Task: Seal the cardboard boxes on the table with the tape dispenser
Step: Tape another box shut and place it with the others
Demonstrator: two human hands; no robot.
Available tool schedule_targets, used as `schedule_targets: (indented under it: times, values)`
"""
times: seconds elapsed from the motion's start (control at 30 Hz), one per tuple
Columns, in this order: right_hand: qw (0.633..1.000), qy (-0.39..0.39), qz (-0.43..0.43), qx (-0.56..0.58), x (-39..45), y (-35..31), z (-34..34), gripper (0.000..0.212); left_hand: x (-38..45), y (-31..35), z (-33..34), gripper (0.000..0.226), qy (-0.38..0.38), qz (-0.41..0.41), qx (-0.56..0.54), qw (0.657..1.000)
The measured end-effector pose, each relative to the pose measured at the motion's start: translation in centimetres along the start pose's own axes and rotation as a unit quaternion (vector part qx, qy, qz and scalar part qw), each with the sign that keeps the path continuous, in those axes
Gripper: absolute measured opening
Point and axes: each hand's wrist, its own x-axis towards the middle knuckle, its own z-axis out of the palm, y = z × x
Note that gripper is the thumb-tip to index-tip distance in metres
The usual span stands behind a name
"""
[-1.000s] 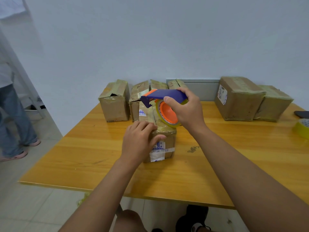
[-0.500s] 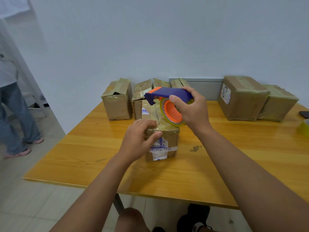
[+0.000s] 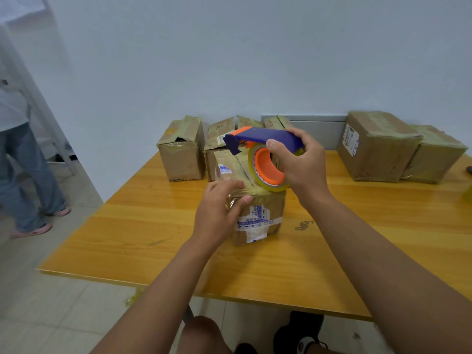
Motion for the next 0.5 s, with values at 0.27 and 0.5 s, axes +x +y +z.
schedule_targets:
  times: [0.27, 0.5]
  values:
    - [0.999, -0.020, -0.025, -0.041, -0.6, 0.1, -0.2, 0.043, 0.4, -1.5, -1.2, 0.031, -0.066, 0.032, -0.044, 0.996]
    - [0.998, -0.024, -0.030, -0.041, -0.6, 0.1, -0.3, 0.044, 1.1, -2.2, -2.5, 0.029, -0.154, 0.026, -0.063, 0.986]
